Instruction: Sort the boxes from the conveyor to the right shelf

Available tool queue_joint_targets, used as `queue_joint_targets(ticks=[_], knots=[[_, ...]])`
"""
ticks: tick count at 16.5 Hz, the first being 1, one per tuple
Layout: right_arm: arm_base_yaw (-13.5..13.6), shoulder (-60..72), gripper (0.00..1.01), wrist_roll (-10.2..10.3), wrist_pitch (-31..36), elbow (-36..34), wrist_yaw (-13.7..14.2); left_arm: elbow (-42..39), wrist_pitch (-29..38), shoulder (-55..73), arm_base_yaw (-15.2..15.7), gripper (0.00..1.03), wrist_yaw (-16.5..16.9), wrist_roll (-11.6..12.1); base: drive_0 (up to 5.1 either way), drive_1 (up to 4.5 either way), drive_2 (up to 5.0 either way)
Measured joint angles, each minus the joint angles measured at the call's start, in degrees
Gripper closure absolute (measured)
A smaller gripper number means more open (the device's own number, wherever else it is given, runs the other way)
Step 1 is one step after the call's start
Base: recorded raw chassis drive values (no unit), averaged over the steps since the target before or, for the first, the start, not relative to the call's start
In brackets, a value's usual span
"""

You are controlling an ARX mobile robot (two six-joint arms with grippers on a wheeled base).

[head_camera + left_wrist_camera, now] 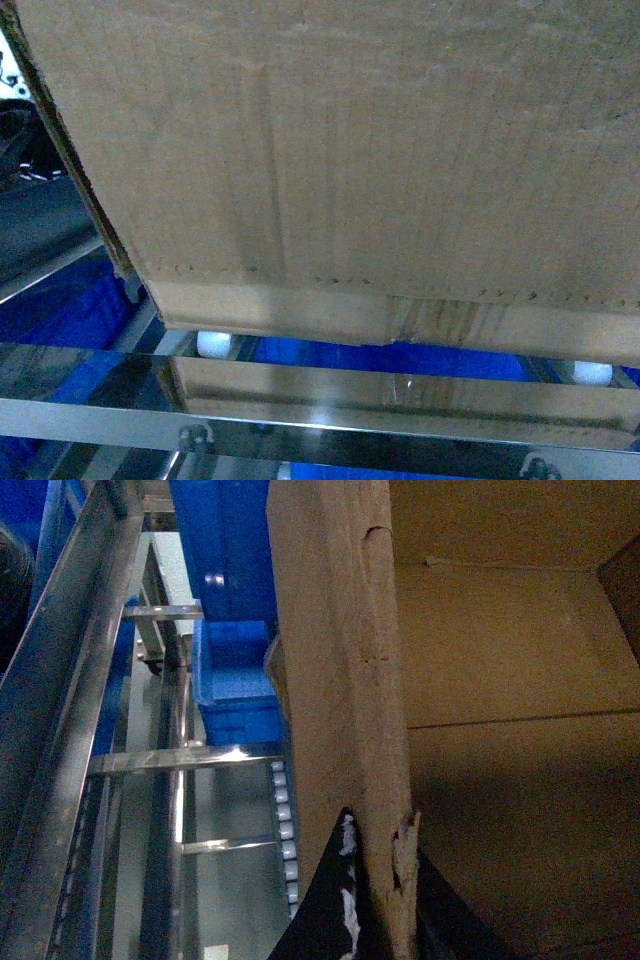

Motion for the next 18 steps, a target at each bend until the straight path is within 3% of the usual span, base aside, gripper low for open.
queue_joint_targets(ticks=[5,6,12,18], knots=[[-0.35,0.55,0.99,0.0,1.25,0.0,-1.25,1.18,1.25,1.97,-1.2,1.01,-2.05,-0.15,0.0,0.0,0.0],[-0.74,0.55,0.92,-0.02,1.55,-0.02,-1.36,1.18,1.81,2.12,-1.2,0.98,-1.86,-0.5,0.0,0.0,0.0],[-0.98,-0.5,0.24,-0.02,8.7,-3.02,-2.47,-0.68,9.77,1.95,-1.68,0.3,-0.42,-3.5,0.0,0.0,0.0],[-0.96,-1.42,0.06,0.02,9.86,-4.0,-2.8,-1.09,10.91,1.9,-1.09,0.12,-0.59,-4.72,0.0,0.0,0.0]])
